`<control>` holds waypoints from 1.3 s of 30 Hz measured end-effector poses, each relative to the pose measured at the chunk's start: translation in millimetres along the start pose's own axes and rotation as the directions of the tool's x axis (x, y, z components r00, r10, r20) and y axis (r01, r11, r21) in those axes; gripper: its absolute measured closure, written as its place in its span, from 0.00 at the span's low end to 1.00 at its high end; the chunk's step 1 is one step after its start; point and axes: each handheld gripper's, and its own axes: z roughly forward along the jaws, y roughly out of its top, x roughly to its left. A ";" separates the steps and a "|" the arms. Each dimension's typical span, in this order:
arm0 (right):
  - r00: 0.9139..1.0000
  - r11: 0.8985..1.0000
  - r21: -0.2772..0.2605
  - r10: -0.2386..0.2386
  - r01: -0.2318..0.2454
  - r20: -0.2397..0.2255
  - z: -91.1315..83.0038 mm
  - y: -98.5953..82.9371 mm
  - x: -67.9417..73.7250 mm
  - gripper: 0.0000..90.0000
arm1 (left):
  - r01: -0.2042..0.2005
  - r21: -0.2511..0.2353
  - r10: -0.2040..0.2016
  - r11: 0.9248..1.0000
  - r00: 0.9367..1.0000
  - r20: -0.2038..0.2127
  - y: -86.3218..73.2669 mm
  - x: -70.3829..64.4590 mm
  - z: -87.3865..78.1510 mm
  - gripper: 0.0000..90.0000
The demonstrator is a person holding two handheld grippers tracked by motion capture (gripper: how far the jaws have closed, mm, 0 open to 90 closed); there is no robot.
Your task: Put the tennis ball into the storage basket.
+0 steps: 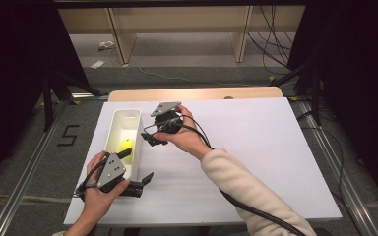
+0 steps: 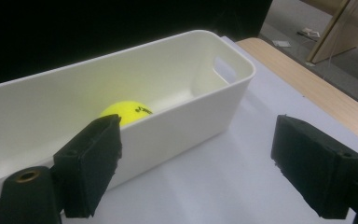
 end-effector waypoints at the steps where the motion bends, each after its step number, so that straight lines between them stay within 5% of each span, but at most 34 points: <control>1: 1.000 1.000 -0.001 -0.001 0.001 0.000 -1.4 -0.3 -0.6 0.19 | 0.000 0.000 0.000 1.000 1.000 0.000 0.0 0.0 0.0 0.00; 39: 0.996 0.997 -0.028 0.070 -0.068 0.055 -57.7 -38.4 -27.6 0.19 | 0.003 0.004 -0.003 1.000 1.000 0.004 -0.6 -0.5 0.3 0.00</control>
